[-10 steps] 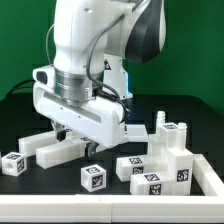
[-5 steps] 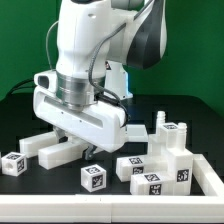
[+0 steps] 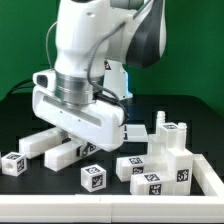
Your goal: Assemble chair
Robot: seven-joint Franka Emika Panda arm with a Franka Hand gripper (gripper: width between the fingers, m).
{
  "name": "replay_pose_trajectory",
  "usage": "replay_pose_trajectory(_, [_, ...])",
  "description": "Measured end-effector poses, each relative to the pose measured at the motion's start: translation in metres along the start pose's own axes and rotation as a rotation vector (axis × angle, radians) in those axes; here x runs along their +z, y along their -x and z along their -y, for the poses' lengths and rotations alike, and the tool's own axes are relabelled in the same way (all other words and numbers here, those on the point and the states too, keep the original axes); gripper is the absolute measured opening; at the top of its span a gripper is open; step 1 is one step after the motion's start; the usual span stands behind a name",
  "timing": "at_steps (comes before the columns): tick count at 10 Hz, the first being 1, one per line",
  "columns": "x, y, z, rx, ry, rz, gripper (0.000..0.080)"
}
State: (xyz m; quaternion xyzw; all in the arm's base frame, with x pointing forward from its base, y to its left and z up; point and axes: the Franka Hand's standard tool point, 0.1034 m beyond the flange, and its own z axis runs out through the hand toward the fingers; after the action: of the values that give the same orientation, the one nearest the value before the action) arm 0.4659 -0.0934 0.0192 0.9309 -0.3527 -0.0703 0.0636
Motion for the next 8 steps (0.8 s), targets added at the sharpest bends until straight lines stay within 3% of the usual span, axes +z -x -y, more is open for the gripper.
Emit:
replay_pose_trajectory(2, [-0.03, 0.001, -0.008, 0.11, -0.037, 0.063, 0.0288])
replay_pose_trajectory(3, [-0.051, 0.004, -0.006, 0.154, -0.071, 0.1, 0.0288])
replay_pose_trajectory(6, [-0.102, 0.002, 0.015, 0.199, -0.131, 0.138, 0.0288])
replay_pose_trajectory(7, [-0.108, -0.001, 0.02, 0.192, -0.138, 0.133, 0.0288])
replay_pose_trajectory(8, [-0.103, 0.0, 0.018, 0.192, -0.13, 0.136, 0.0288])
